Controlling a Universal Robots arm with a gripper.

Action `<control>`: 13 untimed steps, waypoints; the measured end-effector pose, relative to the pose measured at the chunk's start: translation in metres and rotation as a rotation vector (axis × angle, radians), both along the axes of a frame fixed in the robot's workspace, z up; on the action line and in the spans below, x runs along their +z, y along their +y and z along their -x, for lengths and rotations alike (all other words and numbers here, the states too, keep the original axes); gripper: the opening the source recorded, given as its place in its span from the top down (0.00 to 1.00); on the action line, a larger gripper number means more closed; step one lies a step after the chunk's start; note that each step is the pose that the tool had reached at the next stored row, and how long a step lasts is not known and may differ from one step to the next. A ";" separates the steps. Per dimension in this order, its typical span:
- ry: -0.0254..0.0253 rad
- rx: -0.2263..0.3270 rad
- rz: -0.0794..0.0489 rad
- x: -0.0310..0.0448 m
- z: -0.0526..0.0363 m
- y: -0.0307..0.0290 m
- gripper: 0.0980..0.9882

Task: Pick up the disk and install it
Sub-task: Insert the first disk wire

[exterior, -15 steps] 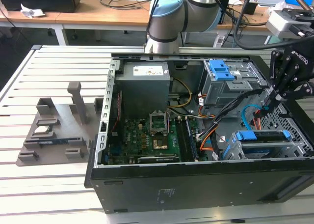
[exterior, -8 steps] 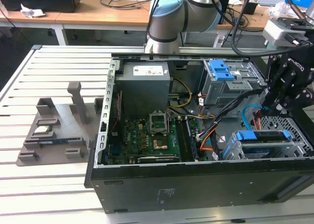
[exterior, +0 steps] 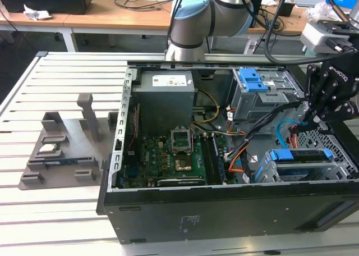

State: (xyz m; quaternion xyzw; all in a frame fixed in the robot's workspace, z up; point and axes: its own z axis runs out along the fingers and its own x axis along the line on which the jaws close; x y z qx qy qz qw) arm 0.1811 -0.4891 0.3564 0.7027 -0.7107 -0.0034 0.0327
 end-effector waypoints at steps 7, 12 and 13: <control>0.0000 0.000 0.003 -0.0005 0.0000 -0.0242 0.92; 0.0001 0.000 0.009 -0.0064 0.0000 -0.0337 0.92; 0.0001 0.000 0.009 -0.0079 0.0000 -0.0340 0.92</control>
